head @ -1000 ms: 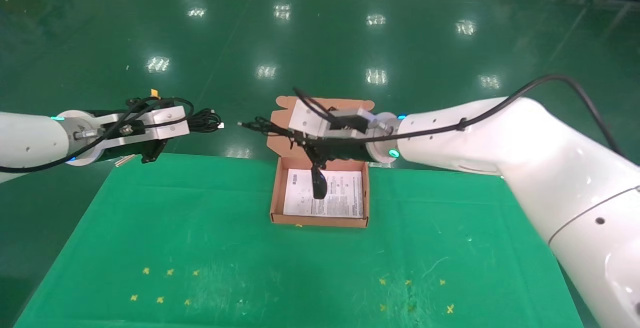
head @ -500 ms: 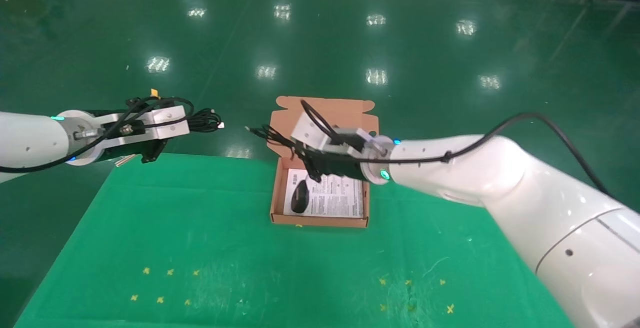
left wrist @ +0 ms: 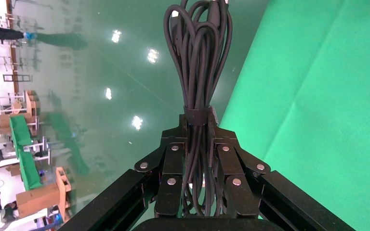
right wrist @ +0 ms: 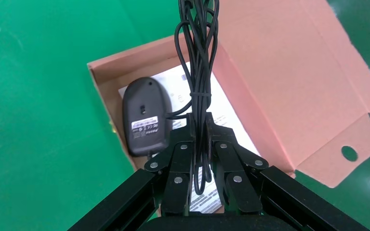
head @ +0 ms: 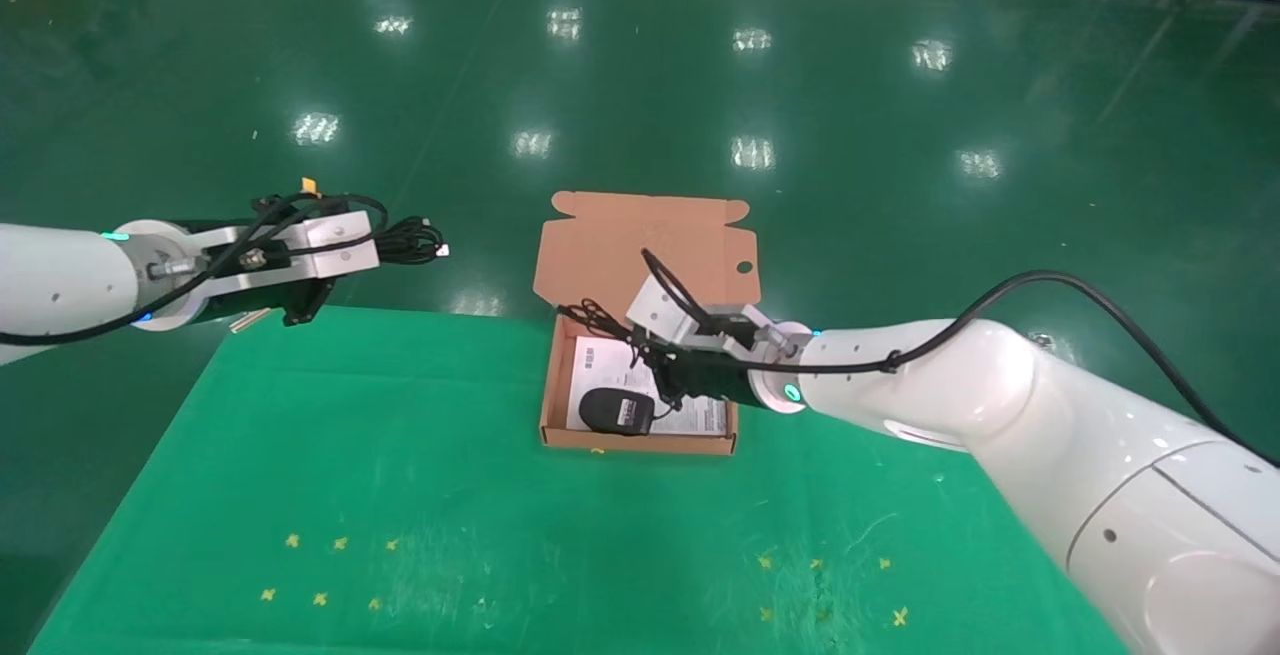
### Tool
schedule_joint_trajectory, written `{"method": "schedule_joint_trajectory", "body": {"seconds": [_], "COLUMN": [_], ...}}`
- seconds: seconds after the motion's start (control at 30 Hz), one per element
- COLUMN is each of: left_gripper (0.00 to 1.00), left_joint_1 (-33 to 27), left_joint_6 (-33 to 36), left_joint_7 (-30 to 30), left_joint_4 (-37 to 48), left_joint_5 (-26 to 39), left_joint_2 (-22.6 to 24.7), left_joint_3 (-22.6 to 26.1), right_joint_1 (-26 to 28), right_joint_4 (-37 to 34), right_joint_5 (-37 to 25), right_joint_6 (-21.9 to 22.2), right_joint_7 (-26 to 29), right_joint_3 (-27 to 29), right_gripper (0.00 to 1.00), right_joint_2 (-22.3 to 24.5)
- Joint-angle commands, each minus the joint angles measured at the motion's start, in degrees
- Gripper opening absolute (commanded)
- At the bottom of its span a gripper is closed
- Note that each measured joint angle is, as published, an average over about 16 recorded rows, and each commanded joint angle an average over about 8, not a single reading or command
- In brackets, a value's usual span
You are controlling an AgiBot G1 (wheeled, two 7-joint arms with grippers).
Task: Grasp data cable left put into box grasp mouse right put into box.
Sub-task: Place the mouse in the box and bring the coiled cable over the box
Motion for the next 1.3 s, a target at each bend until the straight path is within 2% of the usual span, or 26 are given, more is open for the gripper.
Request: {"method": "schedule_joint_trajectory", "body": {"seconds": [0.03, 0.23, 0.27, 0.3, 0.67, 0.87, 1.07, 1.3], "left_gripper": [0.0, 0.0, 0.0, 0.0, 0.0, 0.0, 0.0, 0.0], "left_joint_1": [0.0, 0.0, 0.0, 0.0, 0.8, 3.1, 6.1, 7.4], "left_joint_6": [0.0, 0.0, 0.0, 0.0, -0.8, -5.2, -12.5, -19.8], "left_joint_7": [0.0, 0.0, 0.0, 0.0, 0.7, 2.6, 5.3, 10.9], "left_joint_4": [0.0, 0.0, 0.0, 0.0, 0.3, 2.7, 6.4, 14.3], "left_joint_5": [0.0, 0.0, 0.0, 0.0, -0.5, -0.9, -1.0, -3.8], "left_joint_2": [0.0, 0.0, 0.0, 0.0, 0.9, 3.8, 7.8, 13.7], "left_joint_3": [0.0, 0.0, 0.0, 0.0, 0.4, 1.4, 2.5, 4.3], "right_joint_1": [-0.1, 0.4, 0.5, 0.5, 0.9, 1.7, 2.6, 3.7], "right_joint_4": [0.1, 1.0, 1.1, 1.1, 4.2, 6.2, 9.2, 15.4], "right_joint_5": [0.3, 1.0, 1.1, 1.1, 1.4, 1.1, 0.6, -1.0], "right_joint_6": [0.5, 0.7, 0.6, 0.6, 0.3, 0.1, 0.1, 0.3], "right_joint_7": [1.0, 3.0, 3.1, 3.1, 3.8, 4.3, 4.8, 6.9], "right_joint_3": [-1.4, -4.1, -4.4, -4.4, -4.8, -4.9, -4.9, -5.3], "right_gripper": [0.09, 0.84, 0.94, 1.0, 1.0, 1.0, 1.0, 1.0], "right_joint_2": [0.0, 0.0, 0.0, 0.0, 2.3, 4.6, 9.5, 17.5]}}
